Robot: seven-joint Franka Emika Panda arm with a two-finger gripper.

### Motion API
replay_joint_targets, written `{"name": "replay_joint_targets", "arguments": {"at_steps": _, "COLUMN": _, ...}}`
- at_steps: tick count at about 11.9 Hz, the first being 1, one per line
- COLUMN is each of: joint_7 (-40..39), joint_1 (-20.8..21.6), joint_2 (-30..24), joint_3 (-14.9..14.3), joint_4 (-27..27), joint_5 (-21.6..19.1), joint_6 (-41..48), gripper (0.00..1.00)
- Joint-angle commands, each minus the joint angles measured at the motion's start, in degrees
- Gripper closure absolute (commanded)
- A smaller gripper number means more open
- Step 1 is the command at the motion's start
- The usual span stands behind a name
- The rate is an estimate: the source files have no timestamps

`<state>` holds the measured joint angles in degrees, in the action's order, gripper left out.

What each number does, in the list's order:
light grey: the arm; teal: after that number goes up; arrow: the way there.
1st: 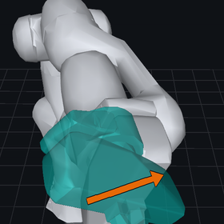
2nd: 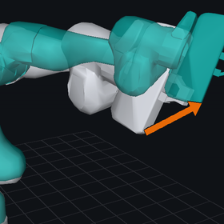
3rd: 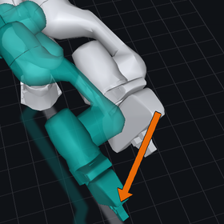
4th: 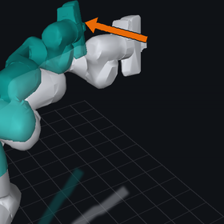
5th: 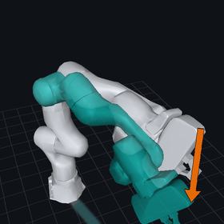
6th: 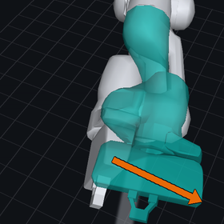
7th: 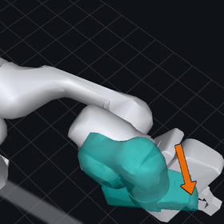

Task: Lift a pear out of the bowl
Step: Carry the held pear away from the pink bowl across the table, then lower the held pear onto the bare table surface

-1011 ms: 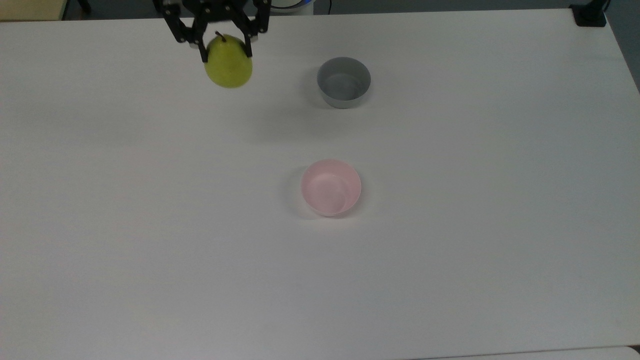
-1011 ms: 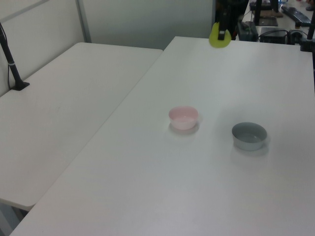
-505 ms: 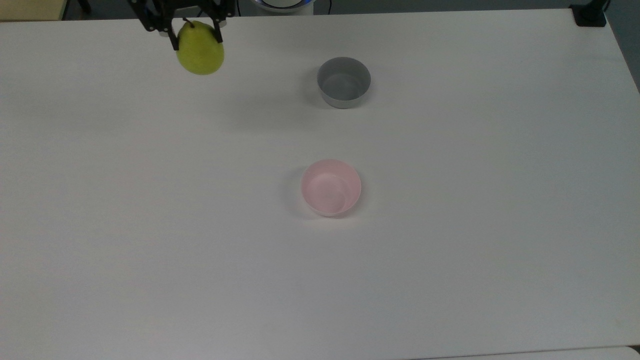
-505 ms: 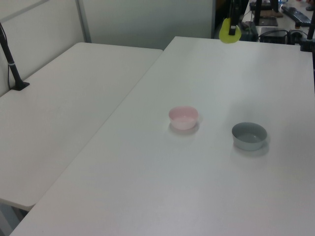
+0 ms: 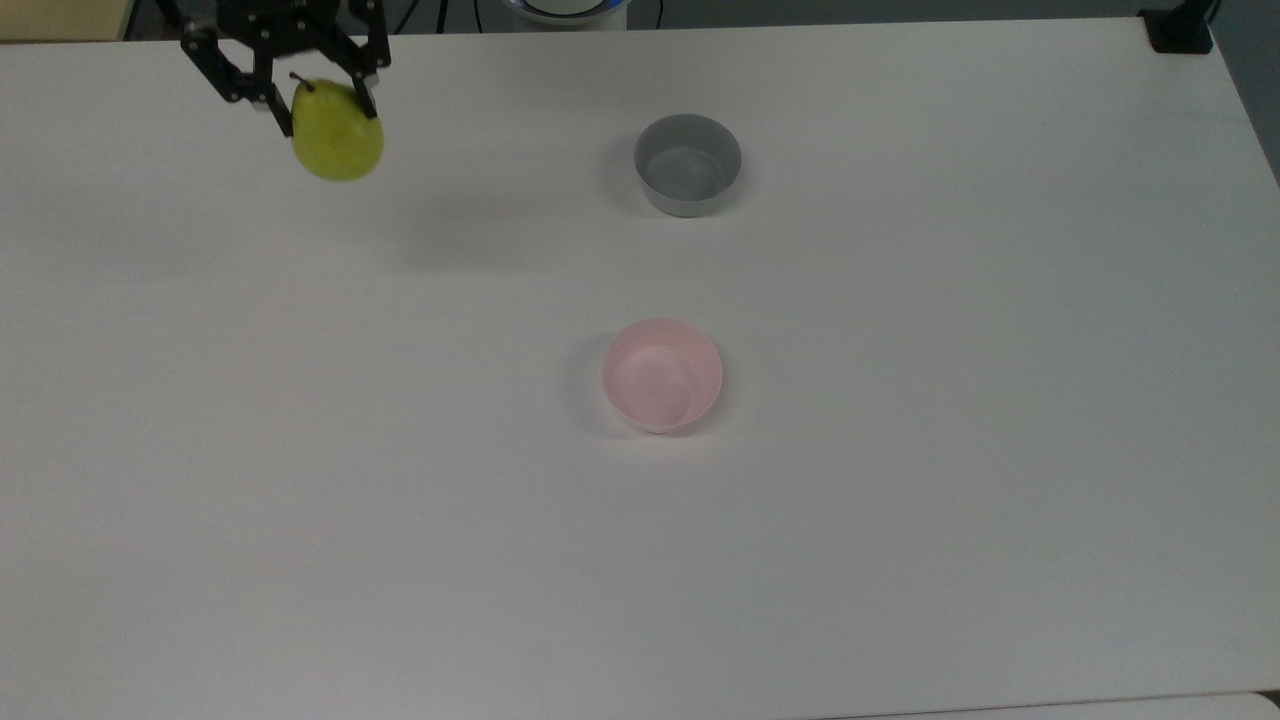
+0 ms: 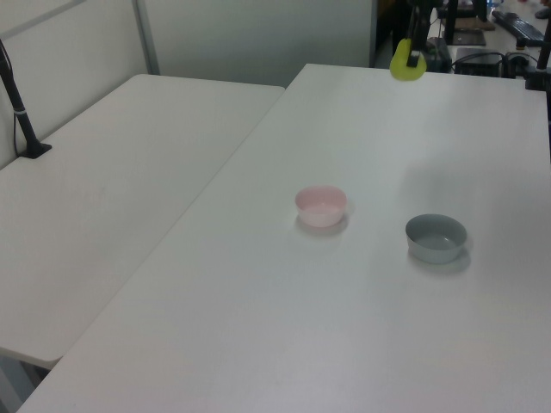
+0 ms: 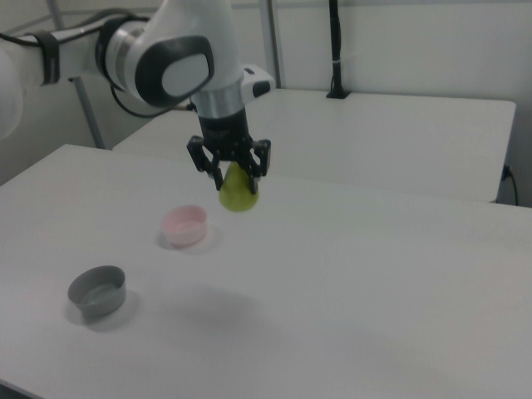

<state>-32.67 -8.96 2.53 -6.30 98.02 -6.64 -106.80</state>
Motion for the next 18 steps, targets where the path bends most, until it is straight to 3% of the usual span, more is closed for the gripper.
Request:
{"name": "replay_joint_targets", "arguments": {"at_steps": 1, "joint_7": 1.9, "joint_1": 0.1, "joint_2": 1.3, "joint_3": -0.2, "joint_4": 7.7, "joint_5": -1.1, "joint_6": -12.0, "gripper": 1.00}}
{"name": "replay_joint_targets", "arguments": {"at_steps": 9, "joint_7": 7.0, "joint_1": 0.0, "joint_2": 13.5, "joint_3": -0.8, "joint_4": 7.5, "joint_5": 2.7, "joint_6": -20.4, "gripper": 1.00}}
{"name": "replay_joint_targets", "arguments": {"at_steps": 15, "joint_7": 8.3, "joint_1": -0.1, "joint_2": 17.9, "joint_3": -0.9, "joint_4": 7.3, "joint_5": 5.8, "joint_6": -23.4, "gripper": 1.00}}
{"name": "replay_joint_targets", "arguments": {"at_steps": 16, "joint_7": 8.3, "joint_1": -0.1, "joint_2": 17.9, "joint_3": -0.8, "joint_4": 7.3, "joint_5": 5.8, "joint_6": -23.3, "gripper": 0.94}}
{"name": "replay_joint_targets", "arguments": {"at_steps": 17, "joint_7": 8.3, "joint_1": -0.1, "joint_2": 18.0, "joint_3": -0.8, "joint_4": 7.3, "joint_5": 5.8, "joint_6": -23.3, "gripper": 0.80}}
{"name": "replay_joint_targets", "arguments": {"at_steps": 18, "joint_7": 8.3, "joint_1": -0.1, "joint_2": 18.0, "joint_3": -0.9, "joint_4": 7.3, "joint_5": 5.8, "joint_6": -23.3, "gripper": 0.57}}
